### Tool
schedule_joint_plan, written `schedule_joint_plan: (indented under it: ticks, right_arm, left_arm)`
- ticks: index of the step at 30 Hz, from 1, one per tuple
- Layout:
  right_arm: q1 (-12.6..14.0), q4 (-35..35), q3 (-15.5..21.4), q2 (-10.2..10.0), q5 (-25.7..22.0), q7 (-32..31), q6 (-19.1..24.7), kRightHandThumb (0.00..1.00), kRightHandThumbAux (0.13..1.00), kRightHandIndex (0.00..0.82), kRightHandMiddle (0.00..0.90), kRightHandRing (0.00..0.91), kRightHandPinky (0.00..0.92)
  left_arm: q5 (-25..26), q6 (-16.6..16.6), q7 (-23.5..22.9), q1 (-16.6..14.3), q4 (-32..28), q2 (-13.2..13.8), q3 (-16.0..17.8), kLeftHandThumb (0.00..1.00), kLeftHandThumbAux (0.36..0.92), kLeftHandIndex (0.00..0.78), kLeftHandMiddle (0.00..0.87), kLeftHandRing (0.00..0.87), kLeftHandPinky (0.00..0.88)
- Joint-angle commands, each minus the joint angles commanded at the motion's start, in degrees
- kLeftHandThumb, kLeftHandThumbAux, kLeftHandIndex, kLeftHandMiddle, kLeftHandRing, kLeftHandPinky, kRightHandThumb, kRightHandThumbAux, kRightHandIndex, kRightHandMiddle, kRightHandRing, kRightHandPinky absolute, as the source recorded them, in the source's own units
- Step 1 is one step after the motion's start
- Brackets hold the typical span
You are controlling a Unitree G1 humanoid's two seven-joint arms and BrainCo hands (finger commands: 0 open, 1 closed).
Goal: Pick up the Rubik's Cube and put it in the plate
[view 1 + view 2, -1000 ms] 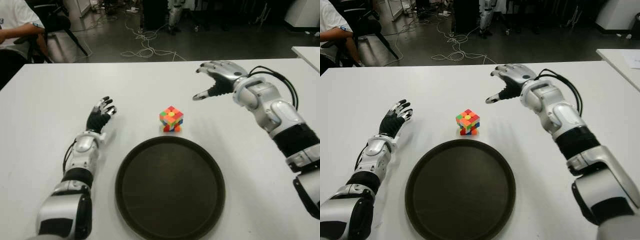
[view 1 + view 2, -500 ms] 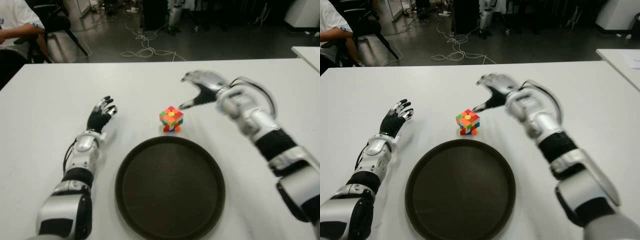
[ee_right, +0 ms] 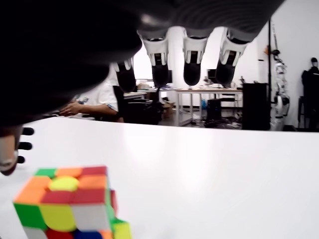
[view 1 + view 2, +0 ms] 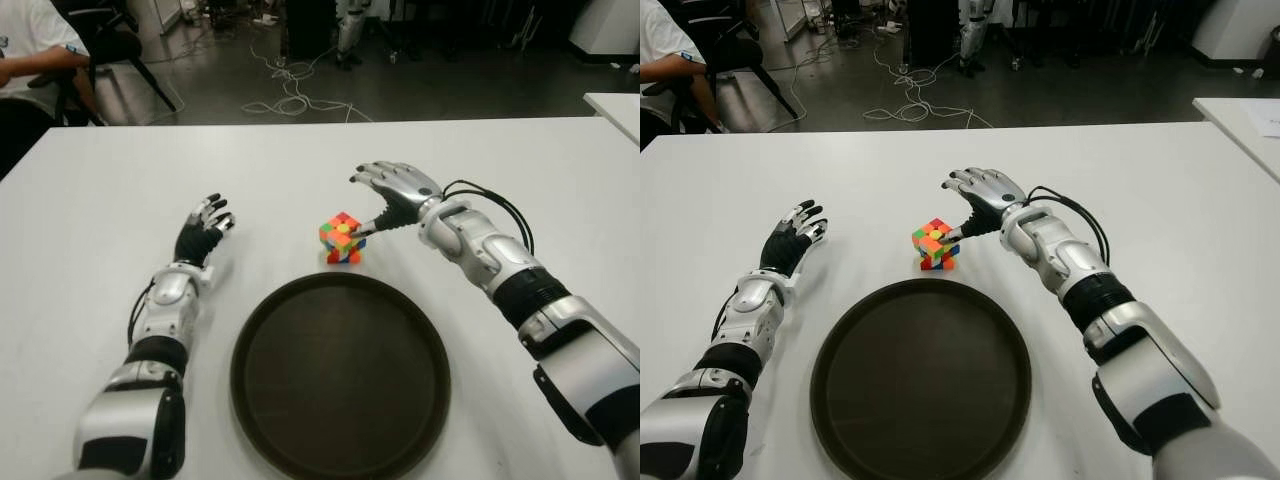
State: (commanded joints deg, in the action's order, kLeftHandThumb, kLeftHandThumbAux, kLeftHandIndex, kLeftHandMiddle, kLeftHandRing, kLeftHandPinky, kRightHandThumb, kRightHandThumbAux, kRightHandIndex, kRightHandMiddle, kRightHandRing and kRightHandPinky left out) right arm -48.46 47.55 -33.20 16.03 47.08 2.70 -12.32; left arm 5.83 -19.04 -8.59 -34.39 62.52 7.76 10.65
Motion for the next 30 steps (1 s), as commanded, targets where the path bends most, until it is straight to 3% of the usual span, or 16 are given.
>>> schedule_joint_plan:
  ticks: [14,19,30]
  right_arm:
    - [-0.86,2.87,-1.67,-0.56,0.66,1.38,-0.42,0.054,0.427,0.013,0.02,0.032,0.069]
    - [-1.18,3.62,-2.51,-0.69,1.0,1.51,-0.05,0.054,0.435,0.025,0.039,0.07,0.137]
    - [-1.33,5.58,-3.4,-2.0,1.32,2.22,-0.33,0.073,0.456,0.022,0.013,0.039,0.081]
  left_arm:
    - [-0.71,0.05,0.38,0.11,-0.19,0.04,-0.57,0.218,0.694,0.05,0.111,0.092,0.059]
    - [-1.06,0.12,0.49,0.01,-0.05,0.25,-0.84,0.224,0.698,0.058,0.121,0.104,0.075]
    - [-0.78,-0.23,0.24,-0.19,0.55,0.21,-0.69,0.218,0.696,0.057,0.126,0.109,0.075]
